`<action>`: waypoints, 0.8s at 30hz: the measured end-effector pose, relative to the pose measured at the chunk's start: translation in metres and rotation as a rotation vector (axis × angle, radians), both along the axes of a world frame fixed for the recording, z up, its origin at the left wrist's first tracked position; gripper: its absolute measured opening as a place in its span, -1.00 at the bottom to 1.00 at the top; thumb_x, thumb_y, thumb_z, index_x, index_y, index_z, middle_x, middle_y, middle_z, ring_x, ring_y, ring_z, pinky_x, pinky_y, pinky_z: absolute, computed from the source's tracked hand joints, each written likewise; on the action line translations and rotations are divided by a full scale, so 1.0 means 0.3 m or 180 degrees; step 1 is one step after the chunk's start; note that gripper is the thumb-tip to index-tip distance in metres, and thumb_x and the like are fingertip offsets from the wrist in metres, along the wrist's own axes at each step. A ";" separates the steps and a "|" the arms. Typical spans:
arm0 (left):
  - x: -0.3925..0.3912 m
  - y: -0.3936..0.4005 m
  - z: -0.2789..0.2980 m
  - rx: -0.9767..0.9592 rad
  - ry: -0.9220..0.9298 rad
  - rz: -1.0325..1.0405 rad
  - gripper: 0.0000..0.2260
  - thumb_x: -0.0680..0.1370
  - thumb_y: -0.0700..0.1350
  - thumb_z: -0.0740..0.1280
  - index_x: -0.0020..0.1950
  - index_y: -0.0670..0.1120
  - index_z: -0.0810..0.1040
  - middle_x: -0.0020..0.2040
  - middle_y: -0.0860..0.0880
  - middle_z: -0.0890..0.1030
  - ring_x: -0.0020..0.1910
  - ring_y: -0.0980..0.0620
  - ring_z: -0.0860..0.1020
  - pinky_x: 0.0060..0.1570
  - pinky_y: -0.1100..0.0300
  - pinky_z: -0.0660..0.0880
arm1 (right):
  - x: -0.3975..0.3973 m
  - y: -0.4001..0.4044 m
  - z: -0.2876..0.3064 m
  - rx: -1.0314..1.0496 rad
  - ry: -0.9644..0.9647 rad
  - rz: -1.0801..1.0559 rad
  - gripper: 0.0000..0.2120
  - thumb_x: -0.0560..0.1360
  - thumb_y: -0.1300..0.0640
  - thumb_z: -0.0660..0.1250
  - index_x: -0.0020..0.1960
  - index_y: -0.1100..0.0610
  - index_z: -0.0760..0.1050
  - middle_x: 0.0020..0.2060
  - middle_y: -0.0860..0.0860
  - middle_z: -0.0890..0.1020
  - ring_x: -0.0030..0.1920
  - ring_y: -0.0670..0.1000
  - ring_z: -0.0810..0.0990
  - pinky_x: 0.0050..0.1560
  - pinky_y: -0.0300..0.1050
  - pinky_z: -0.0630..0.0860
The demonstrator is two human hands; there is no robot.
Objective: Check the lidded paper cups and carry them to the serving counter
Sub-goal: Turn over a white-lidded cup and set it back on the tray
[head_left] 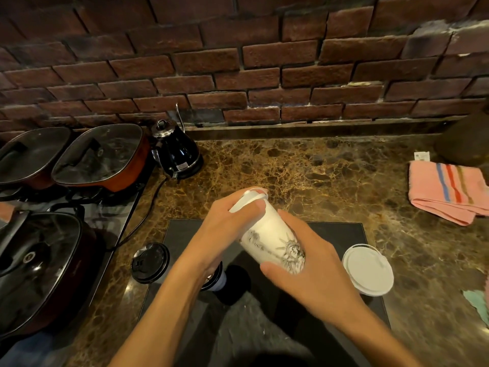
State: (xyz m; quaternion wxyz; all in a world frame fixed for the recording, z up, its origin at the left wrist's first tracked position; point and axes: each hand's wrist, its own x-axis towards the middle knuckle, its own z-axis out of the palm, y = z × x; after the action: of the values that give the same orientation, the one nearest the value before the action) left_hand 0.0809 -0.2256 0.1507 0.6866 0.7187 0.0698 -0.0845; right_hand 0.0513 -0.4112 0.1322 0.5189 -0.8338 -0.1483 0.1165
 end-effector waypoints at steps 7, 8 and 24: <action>0.002 -0.001 0.016 -0.0242 -0.0106 -0.0014 -0.75 0.52 -0.09 0.35 0.17 -0.09 0.65 0.03 -0.09 0.70 -0.05 -0.02 0.68 -0.11 0.17 0.61 | 0.033 -0.022 0.005 0.2244 0.2271 0.0141 -0.54 0.41 -0.11 0.44 0.28 -0.05 0.58 0.05 0.17 0.70 -0.24 0.17 0.68 -0.35 -0.10 0.63; 0.004 -0.002 0.019 -0.0248 -0.0119 0.0034 -0.77 0.54 -0.11 0.36 0.16 -0.10 0.66 0.02 -0.09 0.70 -0.08 0.00 0.68 -0.16 0.20 0.60 | 0.033 -0.020 0.012 0.1785 0.1836 -0.0035 -0.56 0.40 -0.15 0.43 0.27 -0.16 0.56 0.12 0.05 0.69 -0.12 0.06 0.71 -0.23 -0.13 0.65; 0.018 0.011 0.073 -0.0268 -0.0454 0.0095 -0.72 0.52 -0.11 0.35 0.17 -0.21 0.62 -0.08 -0.09 0.69 -0.15 0.00 0.66 -0.23 0.20 0.59 | 0.062 -0.014 0.051 0.1323 0.1193 0.0138 -0.44 0.40 -0.25 0.39 0.38 -0.18 0.47 0.15 -0.09 0.67 0.00 -0.05 0.70 -0.19 -0.20 0.60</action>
State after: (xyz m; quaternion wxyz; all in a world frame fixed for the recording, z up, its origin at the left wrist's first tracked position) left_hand 0.0864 -0.2222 0.1725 0.7206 0.6923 0.0279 -0.0257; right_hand 0.0700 -0.4153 0.1475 0.6945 -0.6700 -0.0883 0.2469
